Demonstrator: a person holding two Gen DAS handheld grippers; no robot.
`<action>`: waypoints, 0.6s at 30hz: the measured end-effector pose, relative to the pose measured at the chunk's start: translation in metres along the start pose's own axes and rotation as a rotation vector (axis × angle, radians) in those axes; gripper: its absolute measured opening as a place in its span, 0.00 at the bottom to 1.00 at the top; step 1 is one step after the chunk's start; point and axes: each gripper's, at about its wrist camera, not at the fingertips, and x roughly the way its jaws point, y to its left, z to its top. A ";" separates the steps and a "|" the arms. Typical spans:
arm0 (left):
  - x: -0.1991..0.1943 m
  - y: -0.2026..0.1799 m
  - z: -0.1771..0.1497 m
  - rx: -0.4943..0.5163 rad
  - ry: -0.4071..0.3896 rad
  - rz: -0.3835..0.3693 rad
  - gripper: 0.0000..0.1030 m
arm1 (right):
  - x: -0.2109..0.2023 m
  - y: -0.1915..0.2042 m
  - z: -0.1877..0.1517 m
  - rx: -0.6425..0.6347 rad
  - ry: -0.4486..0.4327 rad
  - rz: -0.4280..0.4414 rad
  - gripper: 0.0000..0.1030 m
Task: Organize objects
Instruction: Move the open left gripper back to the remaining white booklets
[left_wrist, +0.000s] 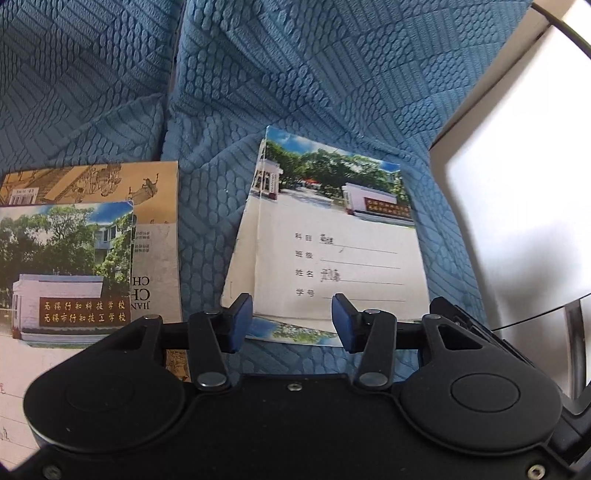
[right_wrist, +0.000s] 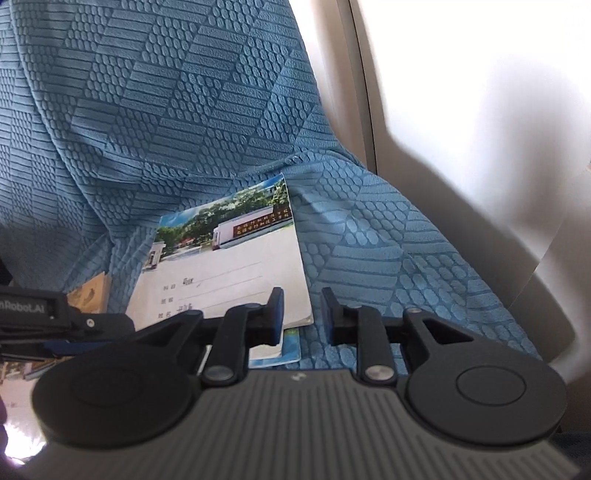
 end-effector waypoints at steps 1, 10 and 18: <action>0.005 0.002 0.001 -0.012 0.014 -0.003 0.44 | 0.003 0.001 0.000 -0.005 0.005 -0.010 0.27; 0.024 0.015 0.018 -0.101 0.054 -0.068 0.45 | 0.025 0.007 0.003 -0.050 0.042 -0.063 0.28; 0.029 0.023 0.024 -0.150 0.079 -0.124 0.51 | 0.030 0.012 0.006 -0.087 0.033 -0.046 0.19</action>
